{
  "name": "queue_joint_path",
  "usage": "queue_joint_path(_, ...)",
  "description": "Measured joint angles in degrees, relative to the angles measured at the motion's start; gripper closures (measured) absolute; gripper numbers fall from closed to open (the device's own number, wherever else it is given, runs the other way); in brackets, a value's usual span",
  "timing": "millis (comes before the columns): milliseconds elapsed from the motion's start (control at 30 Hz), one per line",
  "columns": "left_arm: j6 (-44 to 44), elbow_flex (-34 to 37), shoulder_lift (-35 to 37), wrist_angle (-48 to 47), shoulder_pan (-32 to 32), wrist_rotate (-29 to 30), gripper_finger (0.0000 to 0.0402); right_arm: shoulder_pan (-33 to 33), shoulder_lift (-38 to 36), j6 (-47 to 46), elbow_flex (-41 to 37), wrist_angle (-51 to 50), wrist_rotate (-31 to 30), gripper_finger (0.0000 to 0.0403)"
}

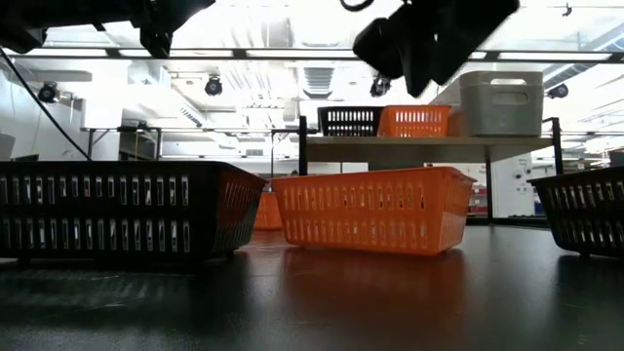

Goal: Stack baskets on shelf by color
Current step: Stack the bottom orange basket on the orange basket on the shelf

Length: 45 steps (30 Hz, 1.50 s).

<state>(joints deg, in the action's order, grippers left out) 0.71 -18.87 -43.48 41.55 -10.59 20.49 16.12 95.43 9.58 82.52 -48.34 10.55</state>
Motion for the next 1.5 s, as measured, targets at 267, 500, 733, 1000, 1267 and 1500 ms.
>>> queue_joint_path(267, 0.04, 0.0, 0.02, -0.03, 0.0, 0.0, 0.0258, 1.22, 5.58, -0.7, -0.09, -4.13, -0.09, 0.0303)
queue_joint_path(500, 0.07, 0.0, -0.11, -0.05, 0.0, 0.0, 0.0258, 1.11, 9.5, -0.13, -0.17, -5.64, -3.88, 0.0303)
queue_joint_path(733, 0.09, 0.0, 0.01, -0.04, 0.0, 0.0, 0.0258, 1.11, 10.74, 1.96, -0.28, -4.28, -4.61, 0.0315)
queue_joint_path(1000, 0.09, 0.0, -0.02, -0.01, 0.0, 0.0, 0.0258, 1.13, 10.17, 2.62, -0.26, -3.96, -4.86, 0.0388)
queue_joint_path(1267, 0.02, 0.0, -0.18, -0.02, 0.0, 0.0, 0.0258, 1.13, 6.53, 0.7, 5.39, -8.9, -7.3, 0.0391)
queue_joint_path(1500, -0.02, 0.0, -0.28, -0.1, 0.0, 0.0, 0.0258, 0.73, 4.12, 0.0, 19.22, -20.24, -20.32, 0.0391)
